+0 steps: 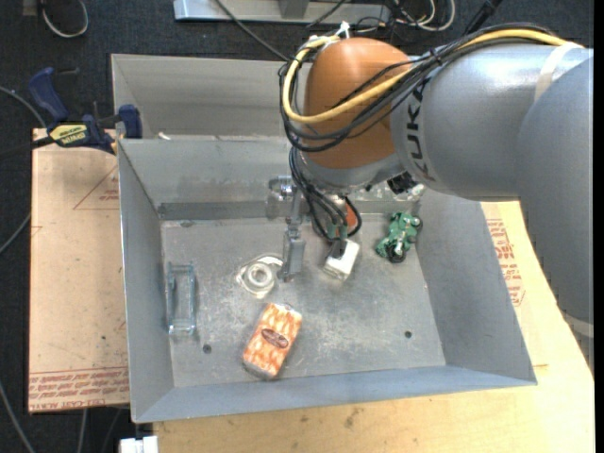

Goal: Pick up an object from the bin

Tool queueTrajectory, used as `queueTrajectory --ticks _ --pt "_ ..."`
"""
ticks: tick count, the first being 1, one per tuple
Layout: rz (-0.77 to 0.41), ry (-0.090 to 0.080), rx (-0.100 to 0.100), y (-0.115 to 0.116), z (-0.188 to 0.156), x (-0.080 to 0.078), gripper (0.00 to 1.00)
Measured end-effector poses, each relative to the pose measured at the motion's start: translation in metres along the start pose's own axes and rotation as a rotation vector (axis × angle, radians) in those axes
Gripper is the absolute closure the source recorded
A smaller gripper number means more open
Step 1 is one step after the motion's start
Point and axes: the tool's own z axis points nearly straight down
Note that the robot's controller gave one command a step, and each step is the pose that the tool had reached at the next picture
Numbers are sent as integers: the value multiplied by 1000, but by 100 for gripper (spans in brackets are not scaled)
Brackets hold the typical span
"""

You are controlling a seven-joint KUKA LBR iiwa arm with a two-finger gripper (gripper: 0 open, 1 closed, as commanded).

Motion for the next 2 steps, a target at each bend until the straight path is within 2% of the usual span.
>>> queueTrajectory --ticks 1,2 --pt "2 -8 -1 -1 -5 -2 0" --pt "-60 -15 -1 -3 32 -3 0"
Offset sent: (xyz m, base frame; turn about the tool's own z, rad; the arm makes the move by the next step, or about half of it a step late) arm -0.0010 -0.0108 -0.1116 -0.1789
